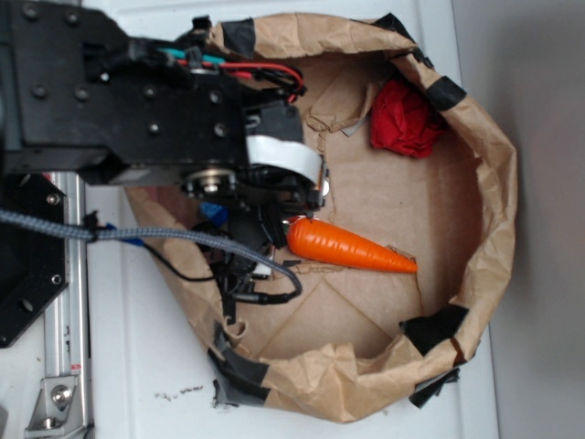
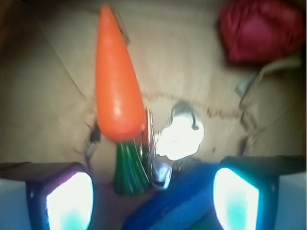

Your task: Grab the blue sponge.

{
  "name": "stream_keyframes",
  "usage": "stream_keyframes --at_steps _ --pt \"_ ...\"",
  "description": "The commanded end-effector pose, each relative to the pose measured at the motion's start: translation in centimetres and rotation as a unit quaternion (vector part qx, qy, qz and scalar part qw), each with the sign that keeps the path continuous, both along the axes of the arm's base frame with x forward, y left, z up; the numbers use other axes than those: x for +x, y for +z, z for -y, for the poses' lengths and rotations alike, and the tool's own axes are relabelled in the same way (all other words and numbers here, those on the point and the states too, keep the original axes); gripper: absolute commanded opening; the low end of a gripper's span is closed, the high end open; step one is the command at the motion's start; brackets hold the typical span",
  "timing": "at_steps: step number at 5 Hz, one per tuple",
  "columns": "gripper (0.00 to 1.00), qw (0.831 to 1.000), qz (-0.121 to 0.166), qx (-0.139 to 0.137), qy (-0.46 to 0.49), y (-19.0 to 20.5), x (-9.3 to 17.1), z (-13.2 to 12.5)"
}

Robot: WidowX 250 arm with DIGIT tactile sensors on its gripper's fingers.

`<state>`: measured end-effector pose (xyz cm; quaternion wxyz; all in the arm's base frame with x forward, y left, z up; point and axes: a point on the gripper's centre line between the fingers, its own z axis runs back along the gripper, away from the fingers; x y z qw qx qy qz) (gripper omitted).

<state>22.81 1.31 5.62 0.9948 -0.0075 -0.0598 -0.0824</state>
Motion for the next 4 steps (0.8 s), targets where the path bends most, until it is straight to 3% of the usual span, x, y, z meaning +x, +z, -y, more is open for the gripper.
stream_keyframes --at_steps 1,2,3,4 --pt "1.0 1.0 -0.021 -0.015 -0.001 -2.9 0.5 -0.3" --pt "1.0 1.0 -0.028 -0.002 -0.008 -2.8 0.7 0.0" --pt "1.0 1.0 -0.021 0.002 0.02 -1.9 -0.9 -0.6" --pt "1.0 0.999 0.004 0.015 0.031 0.3 -1.5 -0.8"
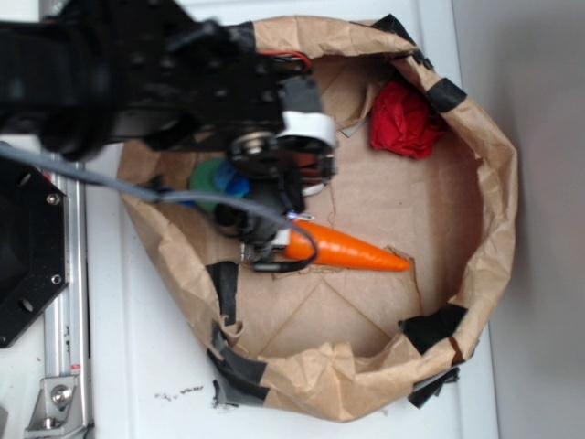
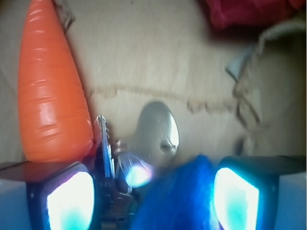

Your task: Grab the blue sponge.

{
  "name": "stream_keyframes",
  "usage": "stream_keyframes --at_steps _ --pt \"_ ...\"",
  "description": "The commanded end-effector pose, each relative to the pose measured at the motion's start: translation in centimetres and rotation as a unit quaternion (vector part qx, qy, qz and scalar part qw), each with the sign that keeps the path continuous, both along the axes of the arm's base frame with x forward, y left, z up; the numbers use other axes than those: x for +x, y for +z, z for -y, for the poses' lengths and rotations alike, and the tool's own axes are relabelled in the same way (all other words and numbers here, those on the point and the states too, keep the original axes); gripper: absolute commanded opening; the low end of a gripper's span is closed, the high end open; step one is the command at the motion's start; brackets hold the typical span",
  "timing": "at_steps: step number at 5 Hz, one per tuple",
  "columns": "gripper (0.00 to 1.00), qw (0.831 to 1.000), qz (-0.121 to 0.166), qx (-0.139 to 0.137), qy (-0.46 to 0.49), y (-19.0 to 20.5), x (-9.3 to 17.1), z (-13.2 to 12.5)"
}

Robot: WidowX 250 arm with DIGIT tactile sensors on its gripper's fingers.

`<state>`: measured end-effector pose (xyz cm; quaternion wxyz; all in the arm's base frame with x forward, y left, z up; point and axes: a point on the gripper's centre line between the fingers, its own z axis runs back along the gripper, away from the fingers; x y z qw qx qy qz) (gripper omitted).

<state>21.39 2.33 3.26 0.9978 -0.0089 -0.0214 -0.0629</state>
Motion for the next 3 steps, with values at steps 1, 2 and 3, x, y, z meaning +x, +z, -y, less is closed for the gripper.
stream_keyframes --at_steps 1,2,3 --pt "1.0 0.998 0.05 0.013 0.033 3.7 -0.1 -0.6" --pt "1.0 0.999 0.024 0.03 0.03 2.1 0.5 -0.4" --pt "1.0 0.999 -0.003 0.029 0.037 0.7 0.8 -0.2"
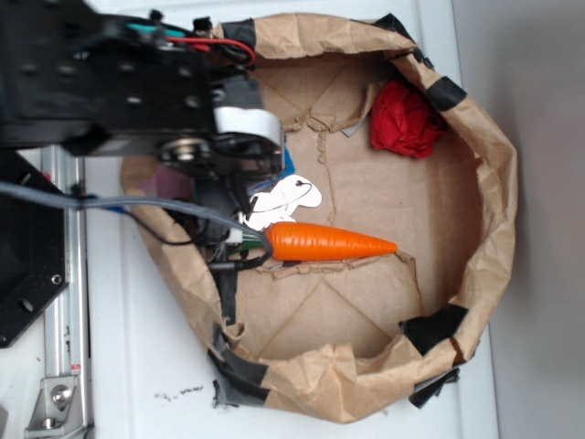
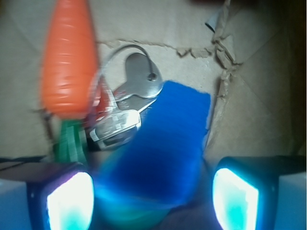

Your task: Grab the blue sponge.

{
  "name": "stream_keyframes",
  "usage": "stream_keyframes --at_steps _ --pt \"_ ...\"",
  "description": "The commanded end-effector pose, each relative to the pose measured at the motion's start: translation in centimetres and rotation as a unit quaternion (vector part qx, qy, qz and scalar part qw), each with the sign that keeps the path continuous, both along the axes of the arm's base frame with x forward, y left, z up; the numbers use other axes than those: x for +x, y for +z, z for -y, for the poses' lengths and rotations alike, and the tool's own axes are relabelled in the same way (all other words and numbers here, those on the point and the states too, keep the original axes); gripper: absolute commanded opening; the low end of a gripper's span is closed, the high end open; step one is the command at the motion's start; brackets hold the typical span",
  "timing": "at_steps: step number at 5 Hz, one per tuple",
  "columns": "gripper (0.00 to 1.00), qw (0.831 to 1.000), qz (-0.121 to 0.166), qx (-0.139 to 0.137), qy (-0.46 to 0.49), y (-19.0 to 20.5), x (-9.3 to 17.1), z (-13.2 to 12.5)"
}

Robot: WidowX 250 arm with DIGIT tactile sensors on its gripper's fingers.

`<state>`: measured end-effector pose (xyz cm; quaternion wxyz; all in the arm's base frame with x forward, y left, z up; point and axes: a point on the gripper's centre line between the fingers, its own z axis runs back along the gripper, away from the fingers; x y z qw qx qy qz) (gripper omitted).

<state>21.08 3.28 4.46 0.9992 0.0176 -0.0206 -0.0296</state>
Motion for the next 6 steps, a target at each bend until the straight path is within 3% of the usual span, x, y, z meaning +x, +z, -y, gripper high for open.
stream_keyframes --at_steps 1,2,3,4,5,6 --pt "1.0 1.0 -0.004 0.004 0.005 -0.6 1.1 0.8" --pt "1.0 1.0 -0.006 0.002 -0.002 -0.9 1.3 0.8" --pt "1.0 0.999 -0.03 -0.009 -0.013 -2.6 1.6 1.3" --pt "0.0 0.998 -0.052 -0.018 0.01 -2.4 1.3 0.9" --pt "0.0 0.998 -0.027 -0.047 0.019 -1.5 1.1 0.2" --pt "0.0 0.997 -0.002 -0.049 0.055 1.1 0.6 -0.3"
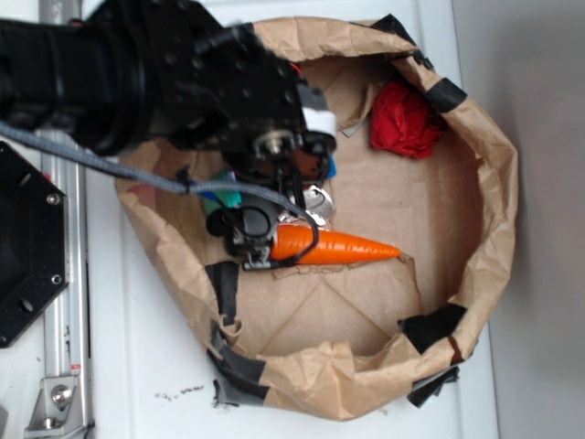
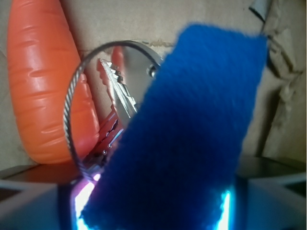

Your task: Grab the blue sponge.

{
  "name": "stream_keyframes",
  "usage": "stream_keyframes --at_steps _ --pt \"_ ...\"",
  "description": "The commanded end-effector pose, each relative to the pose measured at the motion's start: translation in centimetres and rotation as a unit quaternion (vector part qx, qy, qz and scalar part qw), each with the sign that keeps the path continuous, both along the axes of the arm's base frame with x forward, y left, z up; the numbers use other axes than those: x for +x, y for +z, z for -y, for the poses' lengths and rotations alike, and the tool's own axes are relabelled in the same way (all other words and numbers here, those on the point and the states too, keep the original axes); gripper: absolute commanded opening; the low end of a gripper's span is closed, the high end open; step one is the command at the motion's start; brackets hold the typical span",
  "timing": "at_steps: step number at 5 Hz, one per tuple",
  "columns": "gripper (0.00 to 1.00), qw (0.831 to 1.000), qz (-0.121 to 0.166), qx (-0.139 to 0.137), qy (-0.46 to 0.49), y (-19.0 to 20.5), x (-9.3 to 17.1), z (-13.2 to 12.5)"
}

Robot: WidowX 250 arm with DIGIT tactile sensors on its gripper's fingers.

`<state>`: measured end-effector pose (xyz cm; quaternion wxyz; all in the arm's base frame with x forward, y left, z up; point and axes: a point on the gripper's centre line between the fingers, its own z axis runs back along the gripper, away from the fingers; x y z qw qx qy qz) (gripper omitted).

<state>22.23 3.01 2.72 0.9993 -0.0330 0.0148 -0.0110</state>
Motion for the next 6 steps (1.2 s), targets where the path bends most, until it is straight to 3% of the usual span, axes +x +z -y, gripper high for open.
stream_keyframes --at_steps 1,2,3,4,6 --pt "0.0 0.993 0.042 0.028 0.109 6.6 -1.1 -0.1" --pt "0.0 0.989 0.074 0.038 0.123 9.5 -0.9 0.6" --pt "0.0 0.992 0.088 0.026 0.086 13.2 1.1 2.5" --pt "0.0 0.994 0.078 0.03 0.068 13.8 2.2 4.1" --pt "0.0 0.999 0.029 0.031 0.008 10.7 4.0 5.6"
